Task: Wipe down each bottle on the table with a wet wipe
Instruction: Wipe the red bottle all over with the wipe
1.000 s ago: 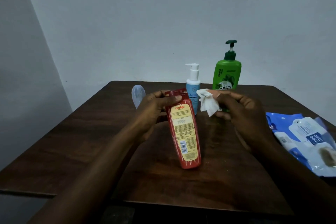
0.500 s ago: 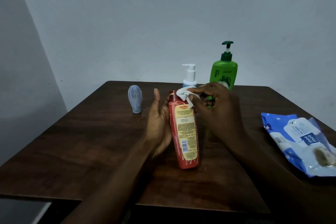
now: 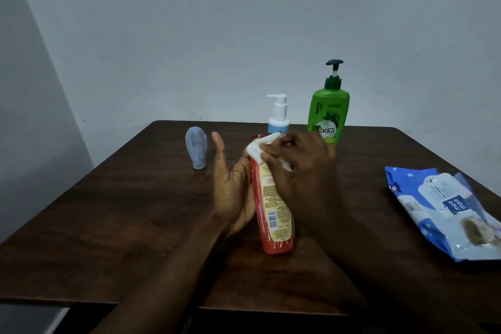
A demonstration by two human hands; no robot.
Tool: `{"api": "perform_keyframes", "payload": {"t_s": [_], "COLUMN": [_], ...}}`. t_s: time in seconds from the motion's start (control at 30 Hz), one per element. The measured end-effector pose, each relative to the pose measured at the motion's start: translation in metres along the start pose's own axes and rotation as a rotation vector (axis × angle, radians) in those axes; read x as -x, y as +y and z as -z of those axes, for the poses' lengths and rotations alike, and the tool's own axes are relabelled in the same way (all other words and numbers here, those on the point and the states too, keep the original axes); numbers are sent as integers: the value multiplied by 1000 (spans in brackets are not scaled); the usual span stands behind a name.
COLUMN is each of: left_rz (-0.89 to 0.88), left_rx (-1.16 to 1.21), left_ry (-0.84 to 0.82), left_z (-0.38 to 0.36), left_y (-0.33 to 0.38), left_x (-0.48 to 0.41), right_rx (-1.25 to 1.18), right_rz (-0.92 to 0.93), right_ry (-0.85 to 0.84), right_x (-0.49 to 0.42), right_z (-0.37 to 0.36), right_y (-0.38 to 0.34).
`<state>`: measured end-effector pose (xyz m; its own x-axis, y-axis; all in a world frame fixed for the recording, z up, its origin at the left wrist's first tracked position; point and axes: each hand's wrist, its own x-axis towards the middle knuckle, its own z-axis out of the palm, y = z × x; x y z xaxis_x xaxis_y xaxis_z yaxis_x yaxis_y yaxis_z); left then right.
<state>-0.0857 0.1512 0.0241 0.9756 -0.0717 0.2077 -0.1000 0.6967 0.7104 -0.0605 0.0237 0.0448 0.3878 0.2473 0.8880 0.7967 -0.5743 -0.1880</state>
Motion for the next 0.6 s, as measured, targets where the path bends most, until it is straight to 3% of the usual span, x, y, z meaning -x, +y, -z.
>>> {"api": "perform_keyframes", "payload": {"t_s": [0.13,0.23,0.37,0.5,0.6], "left_rz": [-21,-11,-25,-26,-23], "left_rx": [-81,-75,-42,24,23], "left_ry": [58,66,11,14,25], "left_z": [4,3,1,0,-1], "left_y": [2,2,0,0,1], "left_x": [-1,-2,0,2,3], "right_rx": [-164,-225,-230,-100,-82], "right_rz": [-231,-276,-129,94,73], "right_ry": [-15,-28,-11,-113,-77], "right_x": [-3,-5,-14,-10,-6], "right_z": [8,11,4,-9,-8], "right_y": [20,18,-1,-23,-11]}}
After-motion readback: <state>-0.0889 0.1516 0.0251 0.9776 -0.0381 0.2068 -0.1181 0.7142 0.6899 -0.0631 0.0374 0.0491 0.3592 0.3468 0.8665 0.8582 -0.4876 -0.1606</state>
